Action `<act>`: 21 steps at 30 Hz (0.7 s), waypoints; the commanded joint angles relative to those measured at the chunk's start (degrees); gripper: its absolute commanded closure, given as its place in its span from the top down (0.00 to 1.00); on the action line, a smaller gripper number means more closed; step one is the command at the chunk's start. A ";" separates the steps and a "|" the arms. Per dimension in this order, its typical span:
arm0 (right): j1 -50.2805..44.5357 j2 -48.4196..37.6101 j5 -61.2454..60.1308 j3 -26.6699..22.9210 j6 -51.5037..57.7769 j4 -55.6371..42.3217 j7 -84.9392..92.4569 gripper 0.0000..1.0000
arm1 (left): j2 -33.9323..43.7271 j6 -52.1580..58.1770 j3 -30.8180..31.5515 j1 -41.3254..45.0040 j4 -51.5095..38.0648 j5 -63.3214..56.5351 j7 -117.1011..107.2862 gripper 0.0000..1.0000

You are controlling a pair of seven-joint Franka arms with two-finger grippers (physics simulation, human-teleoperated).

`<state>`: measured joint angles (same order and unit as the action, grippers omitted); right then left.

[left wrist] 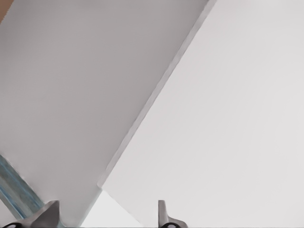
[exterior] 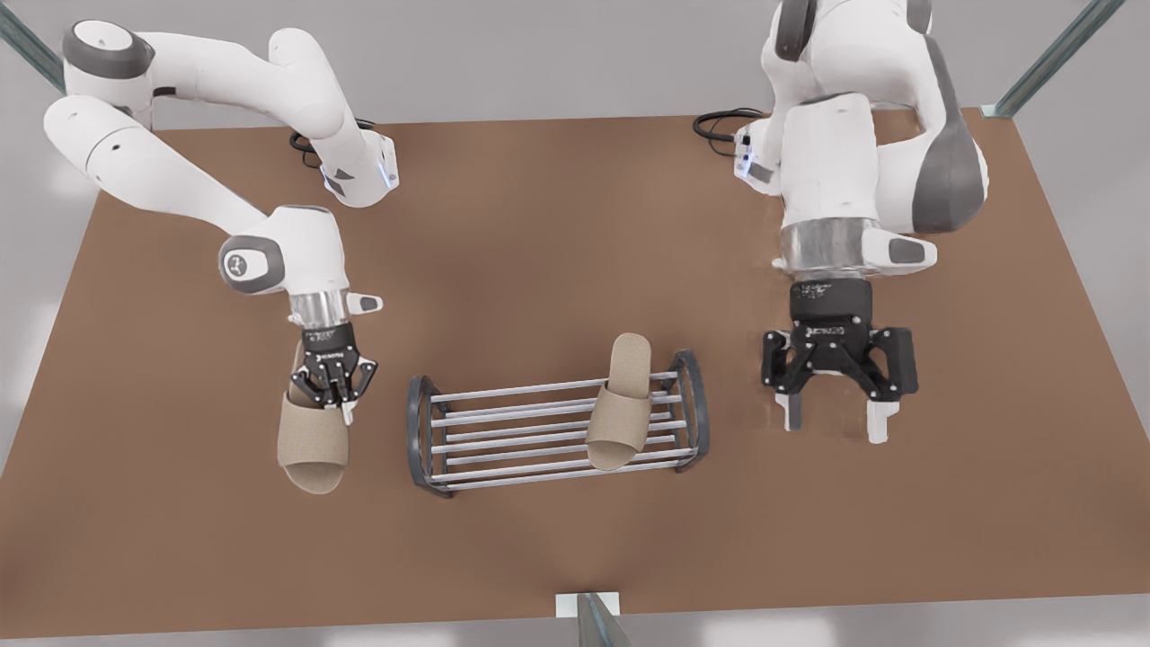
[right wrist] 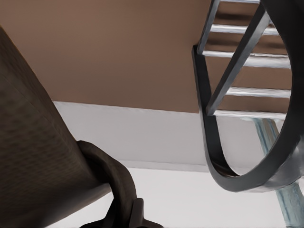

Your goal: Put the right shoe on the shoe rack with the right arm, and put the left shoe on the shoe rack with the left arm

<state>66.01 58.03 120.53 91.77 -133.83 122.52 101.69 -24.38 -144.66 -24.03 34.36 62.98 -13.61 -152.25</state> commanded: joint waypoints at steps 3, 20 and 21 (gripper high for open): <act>-8.97 -0.55 -10.40 0.25 7.17 -6.76 6.07 0.21 | 1.35 69.51 -4.97 -4.74 -3.04 25.74 148.10 1.00; -45.80 -0.11 -11.81 -10.38 19.04 -25.75 -31.02 0.21 | 5.92 71.36 7.60 -8.52 4.25 14.40 156.91 1.00; -46.41 -0.19 -11.81 -10.99 18.34 -25.66 -35.06 0.21 | 5.92 71.45 7.60 -8.52 4.17 14.40 156.82 1.00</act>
<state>20.18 57.95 108.35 81.28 -114.72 96.87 93.69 -18.52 -75.64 -16.41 25.85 67.25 0.97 -45.23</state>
